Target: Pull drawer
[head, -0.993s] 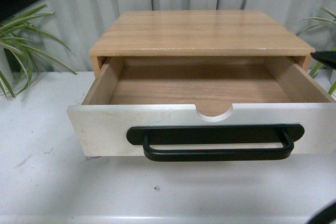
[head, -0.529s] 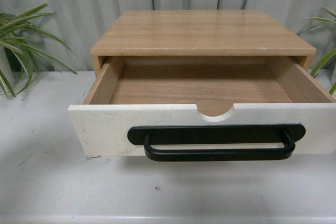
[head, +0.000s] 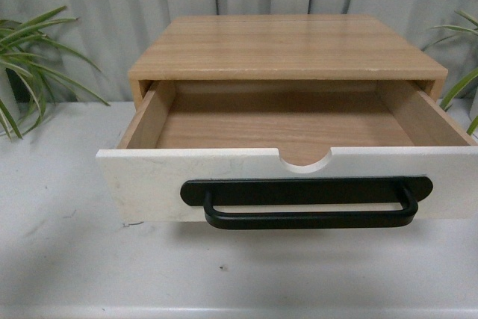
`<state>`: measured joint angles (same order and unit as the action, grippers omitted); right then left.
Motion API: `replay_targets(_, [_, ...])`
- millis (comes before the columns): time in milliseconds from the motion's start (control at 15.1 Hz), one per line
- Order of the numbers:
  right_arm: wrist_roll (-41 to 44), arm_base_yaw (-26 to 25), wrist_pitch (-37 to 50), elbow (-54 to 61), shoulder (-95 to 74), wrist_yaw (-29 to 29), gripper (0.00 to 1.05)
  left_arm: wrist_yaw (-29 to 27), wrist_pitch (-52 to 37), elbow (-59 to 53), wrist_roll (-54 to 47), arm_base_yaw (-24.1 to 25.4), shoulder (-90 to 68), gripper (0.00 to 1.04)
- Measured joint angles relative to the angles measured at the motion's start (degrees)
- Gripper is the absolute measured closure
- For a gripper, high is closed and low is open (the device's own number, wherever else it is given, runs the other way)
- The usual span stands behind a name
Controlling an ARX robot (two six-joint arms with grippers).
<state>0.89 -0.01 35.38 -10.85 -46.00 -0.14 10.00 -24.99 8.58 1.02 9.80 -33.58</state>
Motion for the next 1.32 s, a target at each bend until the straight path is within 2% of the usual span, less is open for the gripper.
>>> replay_targets(66, [-0.02,0.00,-0.96,1.99,1.51,0.02,0.97,-1.16,0.76,-1.07,0.00,-1.09,1.57,1.00])
replay_targets(132, [-0.09,0.00,-1.57,3.30,3.58,0.02,1.02,-2.14,1.51,-2.12,-0.13,-2.14,3.13,1.03])
replay_targets(265, [-0.09,0.00,-3.39,4.85,8.13,0.02,1.03,-4.72,3.45,-3.72,-0.17,-4.50,6.84,1.03])
replay_targets(331, [-0.09,0.00,-4.26,5.68,9.62,0.00,1.03,-8.98,4.28,-4.35,-0.15,-8.37,8.46,1.03])
replay_targets(397, [-0.09,0.00,-5.86,6.71,11.67,0.00,1.03,-9.09,5.29,-4.94,-0.24,-10.32,10.19,1.03])
replay_targets(662, [-0.09,0.00,-10.86,8.52,18.97,0.13,1.03,-10.03,9.14,-6.36,-0.26,-9.77,15.43,1.03])
replay_targets(728, [-0.09,0.00,-7.98,10.10,19.45,0.13,1.03,-10.03,6.93,-7.87,-0.24,-9.77,16.17,1.03])
replay_targets(1191, [-0.09,0.00,-19.80,10.34,30.67,0.15,1.03,-10.03,15.04,-8.07,-0.24,-9.77,23.69,1.03])
replay_targets(1324, [-0.09,0.00,-22.25,10.34,32.87,0.17,1.03,-9.94,25.70,-8.02,-0.26,-9.77,32.61,1.03])
